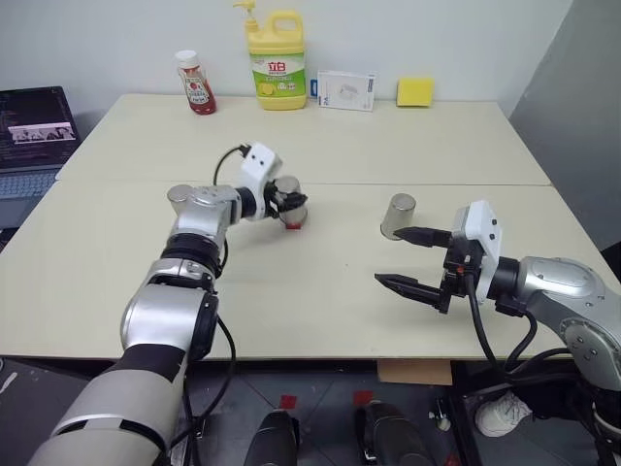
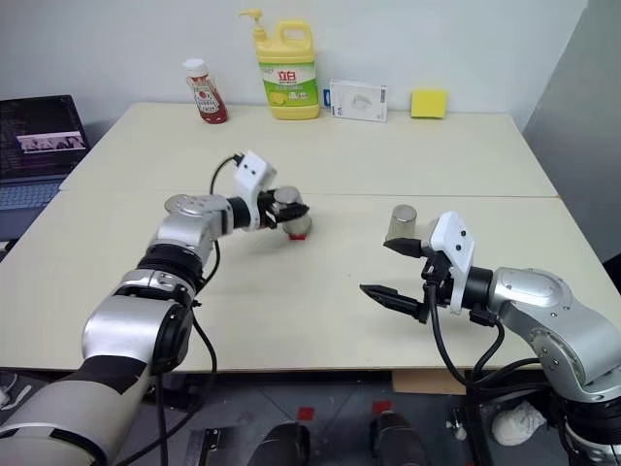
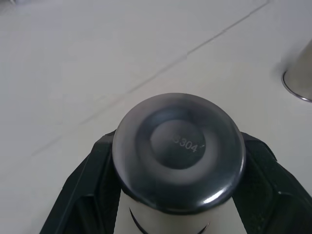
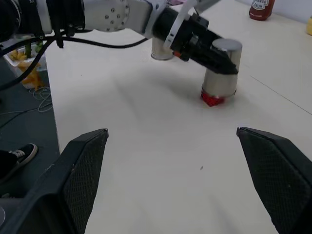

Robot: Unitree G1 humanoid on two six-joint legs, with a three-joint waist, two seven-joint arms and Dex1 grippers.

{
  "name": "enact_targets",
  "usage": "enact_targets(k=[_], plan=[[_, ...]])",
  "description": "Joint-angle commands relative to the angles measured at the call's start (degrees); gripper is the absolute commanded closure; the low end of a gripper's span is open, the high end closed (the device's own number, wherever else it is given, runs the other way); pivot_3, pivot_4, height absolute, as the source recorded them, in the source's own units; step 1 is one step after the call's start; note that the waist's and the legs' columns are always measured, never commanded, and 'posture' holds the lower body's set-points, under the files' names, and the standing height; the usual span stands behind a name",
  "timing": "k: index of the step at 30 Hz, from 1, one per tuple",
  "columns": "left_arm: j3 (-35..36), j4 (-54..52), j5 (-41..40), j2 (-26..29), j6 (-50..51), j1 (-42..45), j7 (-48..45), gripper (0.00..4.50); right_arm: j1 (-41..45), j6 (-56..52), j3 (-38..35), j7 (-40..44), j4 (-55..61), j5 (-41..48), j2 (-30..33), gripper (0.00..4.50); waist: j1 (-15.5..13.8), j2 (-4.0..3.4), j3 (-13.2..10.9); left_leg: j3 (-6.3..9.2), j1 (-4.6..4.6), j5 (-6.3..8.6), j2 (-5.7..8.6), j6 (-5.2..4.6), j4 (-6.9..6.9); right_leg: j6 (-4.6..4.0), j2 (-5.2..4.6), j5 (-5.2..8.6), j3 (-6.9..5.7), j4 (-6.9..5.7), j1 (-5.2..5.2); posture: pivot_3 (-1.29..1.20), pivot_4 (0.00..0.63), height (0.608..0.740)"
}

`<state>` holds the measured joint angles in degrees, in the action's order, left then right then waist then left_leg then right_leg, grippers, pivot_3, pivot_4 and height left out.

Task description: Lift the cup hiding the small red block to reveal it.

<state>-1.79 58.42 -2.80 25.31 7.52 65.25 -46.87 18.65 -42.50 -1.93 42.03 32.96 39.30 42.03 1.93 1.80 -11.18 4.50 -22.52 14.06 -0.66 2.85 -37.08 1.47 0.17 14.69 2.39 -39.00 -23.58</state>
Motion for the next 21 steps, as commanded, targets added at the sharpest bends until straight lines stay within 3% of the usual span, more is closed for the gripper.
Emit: enact_targets(k=[1, 7, 18, 19, 20, 21], plan=[[2.69, -14.37, -1.28, 4.09, 5.6, -4.68, 1.64, 1.84, 0.61, 0.6, -0.99, -0.12, 1.38, 0.02, 0.26, 0.0, 0.11, 0.0, 0.0, -0.01, 0.02, 0.0, -0.01, 0.0, 0.01, 0.0, -0.01, 0.0, 0.03, 0.0, 0.0, 0.0, 0.15, 0.74], [5.66, -22.02, -1.88, 5.68, 13.43, -11.99, 7.62, 1.84, 1.61, 1.31, -0.48, 0.45, -0.33, -0.46, -0.29, 0.0, -0.09, 0.0, 0.0, 0.04, 0.03, 0.0, -0.03, 0.01, -0.03, 0.0, -0.01, 0.0, -0.03, -0.04, 0.01, 0.0, 0.15, 0.74], [6.51, -10.17, -1.17, 3.27, 10.15, -10.73, 14.63, 1.84, 2.37, 1.84, -0.21, 1.25, -1.51, -0.89, -0.2, 0.0, -0.32, 0.0, 0.0, 0.08, -0.06, 0.0, 0.03, 0.01, -0.16, 0.02, -0.05, -0.02, -0.08, -0.01, 0.04, 0.0, 0.15, 0.74], [6.68, -8.9, -1.3, 3.13, 10.03, -10.3, 14.83, 1.49, 2.25, 1.78, -0.33, 1.24, -1.41, -0.9, -0.16, 0.0, -0.32, 0.0, 0.0, 0.09, -0.06, 0.0, 0.02, 0.0, -0.15, 0.02, -0.06, -0.02, -0.09, -0.01, 0.04, 0.0, 0.15, 0.74], [6.68, -7.89, -1.3, 3.07, 9.66, -9.95, 14.84, 1.49, 2.14, 1.72, -0.42, 1.22, -1.31, -0.89, -0.13, 0.0, -0.31, 0.0, 0.0, 0.09, -0.05, 0.0, 0.02, 0.0, -0.15, 0.02, -0.05, -0.02, -0.09, -0.02, 0.04, 0.0, 0.15, 0.74], [7.08, -6.98, -1.77, 2.85, 9.66, -9.46, 14.67, 1.1, 1.95, 1.6, -0.57, 1.14, -1.07, -0.79, -0.06, 0.0, -0.28, 0.0, 0.0, 0.09, -0.04, 0.0, 0.02, 0.0, -0.15, 0.02, -0.05, -0.02, -0.09, -0.03, 0.04, 0.0, 0.15, 0.74]])
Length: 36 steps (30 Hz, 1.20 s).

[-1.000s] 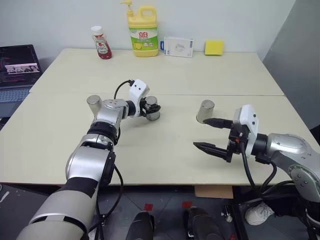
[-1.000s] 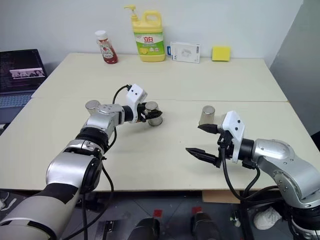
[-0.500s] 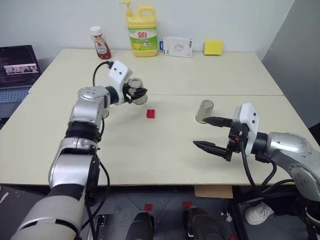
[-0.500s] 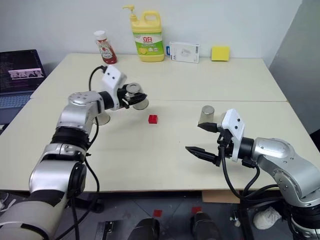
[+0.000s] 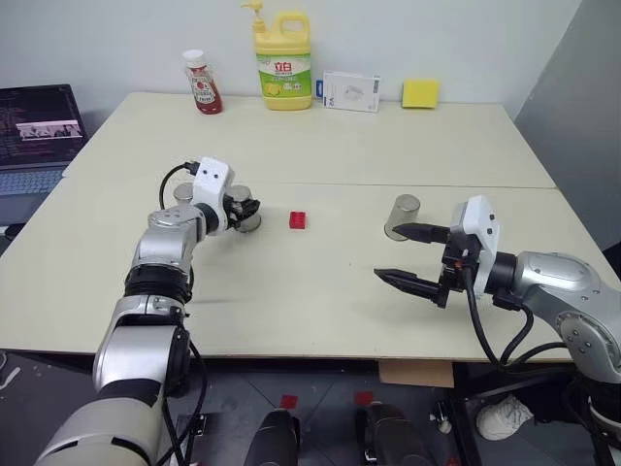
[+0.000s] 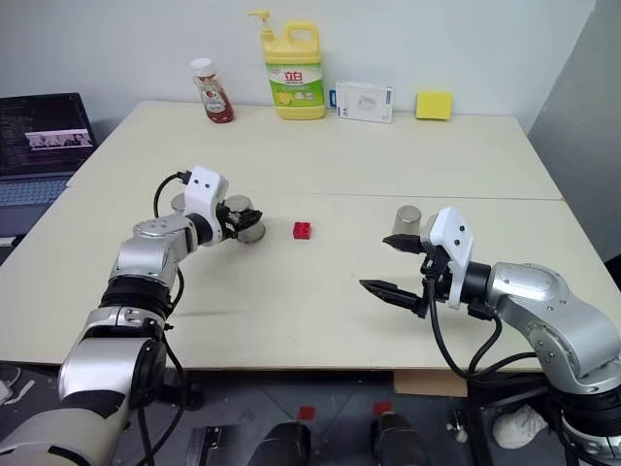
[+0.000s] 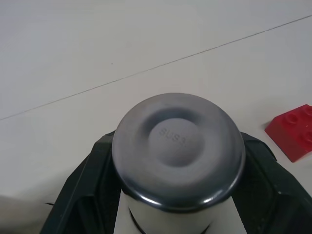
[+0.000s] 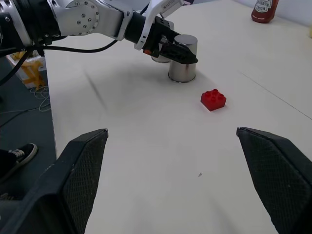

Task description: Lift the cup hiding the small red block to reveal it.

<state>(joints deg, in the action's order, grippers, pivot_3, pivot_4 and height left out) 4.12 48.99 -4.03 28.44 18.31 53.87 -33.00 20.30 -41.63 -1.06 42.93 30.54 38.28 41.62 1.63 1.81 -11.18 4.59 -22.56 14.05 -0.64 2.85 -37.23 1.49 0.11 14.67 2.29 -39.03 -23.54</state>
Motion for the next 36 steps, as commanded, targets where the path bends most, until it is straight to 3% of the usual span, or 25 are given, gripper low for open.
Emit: enact_targets(k=[1, 4, 6, 12, 16, 23, 28, 36], plan=[[1.42, 3.07, -0.85, -0.42, -1.19, 2.28, 0.59, 1.0, 0.18, 0.65, -1.54, 0.19, 1.51, 0.29, 0.38, 0.0, 0.06, 0.0, 0.0, 0.0, 0.01, 0.0, 0.0, 0.0, 0.0, 0.0, 0.0, 0.0, 0.01, -0.01, 0.0, 0.0, 0.15, 0.74], [1.62, 3.73, -0.87, -0.42, -1.84, 3.44, 0.61, 0.27, -0.08, 0.45, -1.77, -0.03, 1.89, 0.48, 0.47, 0.0, 0.07, 0.0, 0.0, -0.01, 0.01, 0.0, 0.0, 0.0, -0.01, 0.01, 0.0, 0.0, 0.02, -0.01, 0.0, 0.0, 0.15, 0.74], [1.77, 2.47, -0.71, 0.18, -2.38, 4.21, 0.99, 0.04, -0.19, 0.34, -1.94, -0.25, 2.06, 0.58, 0.45, 0.0, 0.07, 0.0, 0.0, -0.01, 0.0, 0.0, 0.0, 0.0, -0.01, 0.01, 0.0, 0.0, 0.02, -0.01, 0.0, 0.0, 0.15, 0.74], [3.31, -7.58, -1.83, 2.5, -2.1, 4.42, 2.25, 0.04, -0.01, 0.15, -2.44, -0.95, 2.19, 1.13, 0.04, 0.0, 0.07, 0.0, 0.0, 0.0, -0.03, 0.0, -0.01, 0.0, 0.0, 0.0, -0.01, -0.01, 0.01, 0.01, -0.01, 0.0, 0.15, 0.74], [4.22, -21.15, -4.87, 5.08, 5.61, 0.62, -1.53, 0.04, 0.5, 0.41, -3.03, -1.86, 1.81, 1.51, -0.82, 0.0, 0.12, 0.0, 0.0, 0.0, -0.02, 0.0, -0.02, 0.01, 0.02, 0.0, -0.02, -0.01, 0.02, 0.01, -0.01, 0.0, 0.15, 0.74], [3.35, -41.71, -7.92, 17.71, 17.39, -11.48, -12.73, 0.04, 0.54, 0.95, -4.26, -1.28, 0.25, 0.88, 0.18, 0.0, 0.98, -0.01, 0.0, -0.03, 0.1, 0.0, -0.07, 0.01, 0.13, 0.0, 0.02, 0.0, 0.06, -0.01, -0.01, 0.0, 0.15, 0.74], [6.3, -49.9, -12.98, 25.5, 20.82, -20.83, -21.19, 0.04, 0.26, 3.08, -3.63, 0.74, -1.23, -0.89, 1.21, 0.0, 0.64, -0.01, 0.0, -0.05, 0.1, 0.0, -0.09, 0.01, 0.12, -0.01, 0.03, 0.01, 0.06, 0.01, 0.0, 0.0, 0.15, 0.74], [13.2, -58.48, -17.76, 28.78, 23.44, -34.21, -23.19, 0.04, -1.19, 3.65, -3.32, 3.29, -3.13, -1.84, 2.19, 0.0, 0.24, -0.01, -0.01, -0.11, 0.1, 0.0, -0.11, 0.0, 0.13, -0.03, -0.01, 0.03, 0.08, 0.04, 0.0, 0.0, 0.15, 0.74]])
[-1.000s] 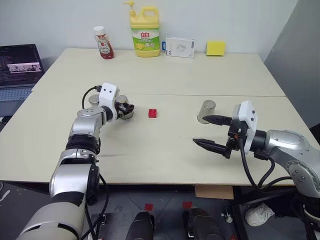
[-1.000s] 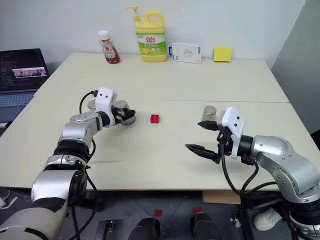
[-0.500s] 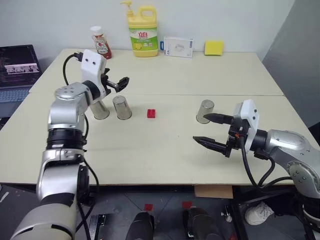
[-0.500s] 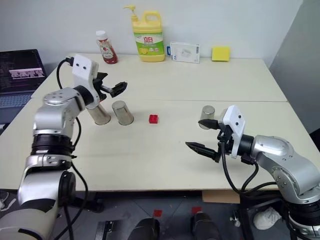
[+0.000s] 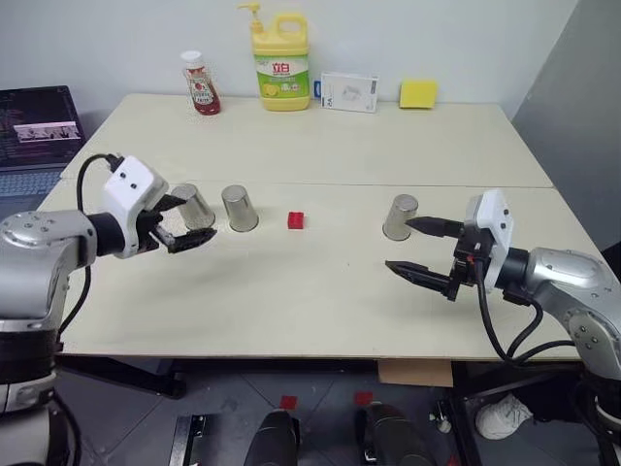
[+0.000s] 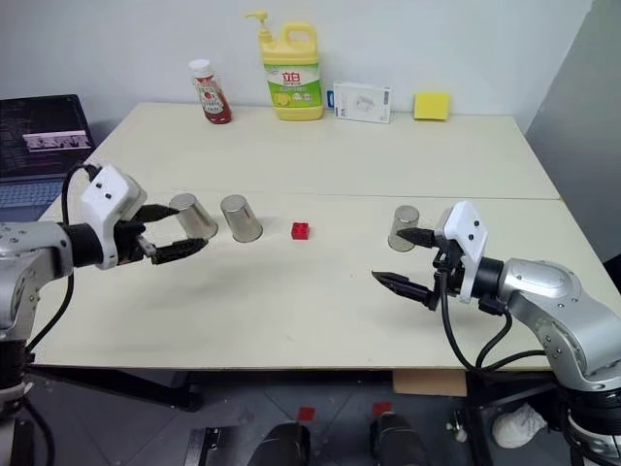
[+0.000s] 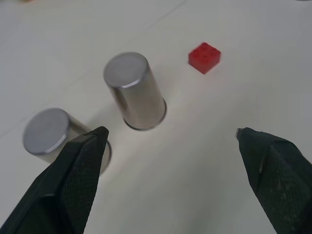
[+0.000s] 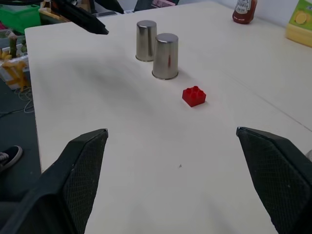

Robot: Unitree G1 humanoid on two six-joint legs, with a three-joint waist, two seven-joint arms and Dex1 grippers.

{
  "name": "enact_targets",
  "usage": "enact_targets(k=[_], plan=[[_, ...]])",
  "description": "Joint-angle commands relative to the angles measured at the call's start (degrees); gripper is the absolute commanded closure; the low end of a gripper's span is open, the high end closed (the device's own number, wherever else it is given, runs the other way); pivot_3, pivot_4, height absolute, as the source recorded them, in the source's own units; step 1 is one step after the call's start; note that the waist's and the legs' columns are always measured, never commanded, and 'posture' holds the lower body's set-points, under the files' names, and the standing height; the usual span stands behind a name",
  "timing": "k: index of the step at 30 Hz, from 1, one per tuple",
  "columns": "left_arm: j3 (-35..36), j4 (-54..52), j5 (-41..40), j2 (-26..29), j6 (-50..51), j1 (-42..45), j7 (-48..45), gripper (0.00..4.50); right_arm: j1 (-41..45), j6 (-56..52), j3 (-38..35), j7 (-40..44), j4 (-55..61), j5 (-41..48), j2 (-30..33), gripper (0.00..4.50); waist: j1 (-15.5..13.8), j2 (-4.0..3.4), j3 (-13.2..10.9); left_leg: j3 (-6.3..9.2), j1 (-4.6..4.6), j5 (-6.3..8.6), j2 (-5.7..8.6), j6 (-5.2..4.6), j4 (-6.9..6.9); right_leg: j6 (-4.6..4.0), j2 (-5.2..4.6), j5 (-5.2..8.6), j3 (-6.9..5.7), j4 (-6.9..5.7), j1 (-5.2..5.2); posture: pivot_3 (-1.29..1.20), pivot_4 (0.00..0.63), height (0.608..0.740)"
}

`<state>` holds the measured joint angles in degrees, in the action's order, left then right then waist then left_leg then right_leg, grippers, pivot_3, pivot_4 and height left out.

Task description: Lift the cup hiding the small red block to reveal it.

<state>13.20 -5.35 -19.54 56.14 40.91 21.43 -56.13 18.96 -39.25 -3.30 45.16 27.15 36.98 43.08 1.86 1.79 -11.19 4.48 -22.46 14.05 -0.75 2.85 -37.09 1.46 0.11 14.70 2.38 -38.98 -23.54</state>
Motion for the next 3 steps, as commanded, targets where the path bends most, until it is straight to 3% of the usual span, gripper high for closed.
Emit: enact_targets(k=[1, 3], plan=[[4.72, -4.69, -2.72, 1.06, 0.95, -2.78, 0.03, 0.04, 0.13, 1.48, -0.95, 1.27, -0.04, -0.73, 0.76, 0.0, -0.01, 0.0, 0.0, 0.0, -0.02, 0.0, -0.01, 0.0, 0.0, 0.0, 0.0, 0.0, -0.01, 0.01, -0.03, 0.0, 0.15, 0.74], [5.52, -4.82, -3.02, 0.78, 0.84, -3.89, 0.9, 0.04, 0.21, 1.64, -0.79, 1.66, -0.46, -1.0, 0.7, 0.0, -0.03, 0.0, 0.0, 0.01, -0.01, 0.0, -0.01, 0.0, 0.0, 0.0, 0.01, 0.0, -0.02, 0.0, -0.03, 0.0, 0.15, 0.74]])
